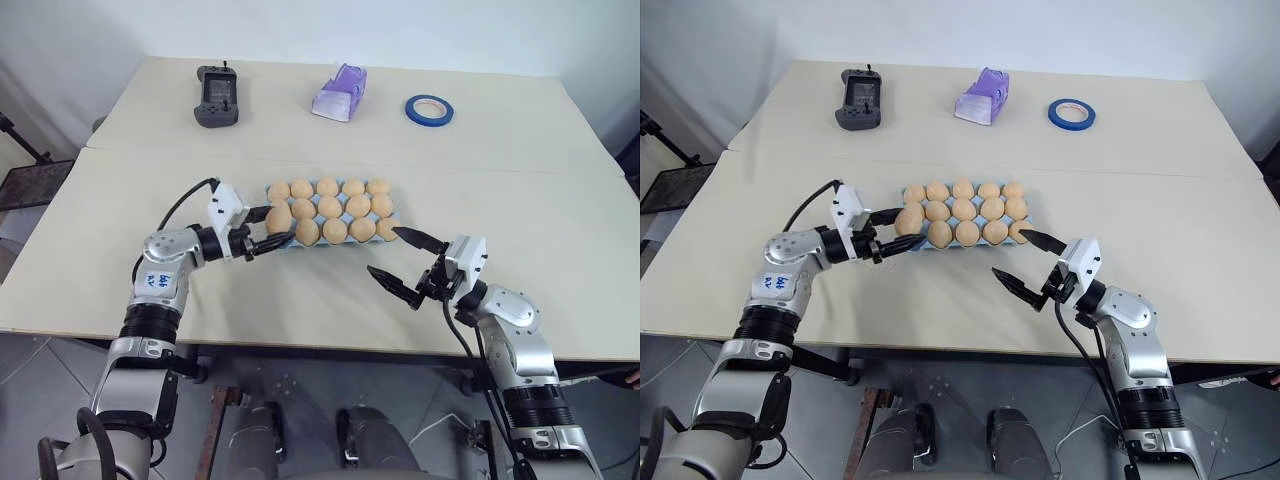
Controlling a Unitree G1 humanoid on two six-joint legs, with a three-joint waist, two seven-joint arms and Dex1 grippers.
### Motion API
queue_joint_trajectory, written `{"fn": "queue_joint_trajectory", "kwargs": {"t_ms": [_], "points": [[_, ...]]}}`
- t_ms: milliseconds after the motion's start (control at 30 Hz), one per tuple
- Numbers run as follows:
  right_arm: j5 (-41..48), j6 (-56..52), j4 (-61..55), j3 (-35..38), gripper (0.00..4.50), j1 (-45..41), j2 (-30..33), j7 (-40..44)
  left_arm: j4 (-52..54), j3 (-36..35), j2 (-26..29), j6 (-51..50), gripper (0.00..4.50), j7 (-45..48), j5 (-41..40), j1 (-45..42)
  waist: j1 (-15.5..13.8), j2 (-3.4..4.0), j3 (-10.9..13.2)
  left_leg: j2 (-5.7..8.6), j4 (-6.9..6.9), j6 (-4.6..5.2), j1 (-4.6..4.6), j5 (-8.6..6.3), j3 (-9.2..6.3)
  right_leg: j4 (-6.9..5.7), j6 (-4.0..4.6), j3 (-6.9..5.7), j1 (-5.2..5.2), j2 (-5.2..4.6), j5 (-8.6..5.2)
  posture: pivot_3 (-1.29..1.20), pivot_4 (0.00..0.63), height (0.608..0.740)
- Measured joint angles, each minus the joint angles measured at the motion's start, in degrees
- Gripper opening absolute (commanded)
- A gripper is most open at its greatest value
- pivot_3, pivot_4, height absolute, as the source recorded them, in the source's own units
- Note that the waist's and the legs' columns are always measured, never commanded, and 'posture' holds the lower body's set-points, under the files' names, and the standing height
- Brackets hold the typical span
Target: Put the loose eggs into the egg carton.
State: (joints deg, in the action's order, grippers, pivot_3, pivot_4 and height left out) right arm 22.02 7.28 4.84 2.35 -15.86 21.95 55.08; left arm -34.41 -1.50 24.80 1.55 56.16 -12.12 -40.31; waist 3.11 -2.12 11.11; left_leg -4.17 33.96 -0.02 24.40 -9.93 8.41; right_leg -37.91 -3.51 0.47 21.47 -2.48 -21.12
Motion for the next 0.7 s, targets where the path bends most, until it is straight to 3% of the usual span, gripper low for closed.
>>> {"fn": "queue_joint_trajectory", "kwargs": {"t_ms": [67, 267, 433, 700], "points": [[0.00, 0.02, 0.08, -0.01, 4.50, 0.01, 0.01, 0.03, 0.51, -0.07, 0.54, -0.03, 4.47, -0.10, -0.06, 0.98, 0.04, 0.00, 0.00, -0.01, 0.00, -0.01, 0.00, -0.01, 0.00, 0.00, 0.00, -0.01, 0.00, 0.00, 0.00, 0.00, 0.150, 0.740], [0.09, 0.11, 0.20, 0.17, 4.50, 0.68, 0.93, 1.19, 7.19, -2.77, 7.42, -0.34, 4.47, 3.40, -2.25, 7.48, 0.22, 0.00, 0.00, -0.06, -0.06, -0.10, 0.00, -0.07, -0.01, 0.00, 0.04, -0.02, 0.01, 0.01, -0.02, 0.00, 0.150, 0.740], [0.89, -0.07, 0.20, 0.52, 4.50, 1.73, 4.40, 4.46, 13.88, -5.54, 14.45, 1.14, 4.47, 8.96, -4.28, 17.78, 0.26, 0.02, -0.01, -0.05, -0.13, -0.06, -0.02, -0.15, -0.01, 0.05, 0.09, -0.01, 0.00, -0.08, -0.04, 0.00, 0.150, 0.740], [1.14, 0.16, 3.13, 2.05, 4.50, 1.81, 8.24, 8.00, 28.97, -8.80, 15.20, -0.03, 4.47, 5.42, -5.61, 30.04, 0.08, 0.02, 0.00, -0.03, -0.16, -0.04, -0.02, -0.18, -0.09, 0.11, 0.21, -0.09, -0.06, -0.32, -0.07, 0.00, 0.150, 0.740]]}}
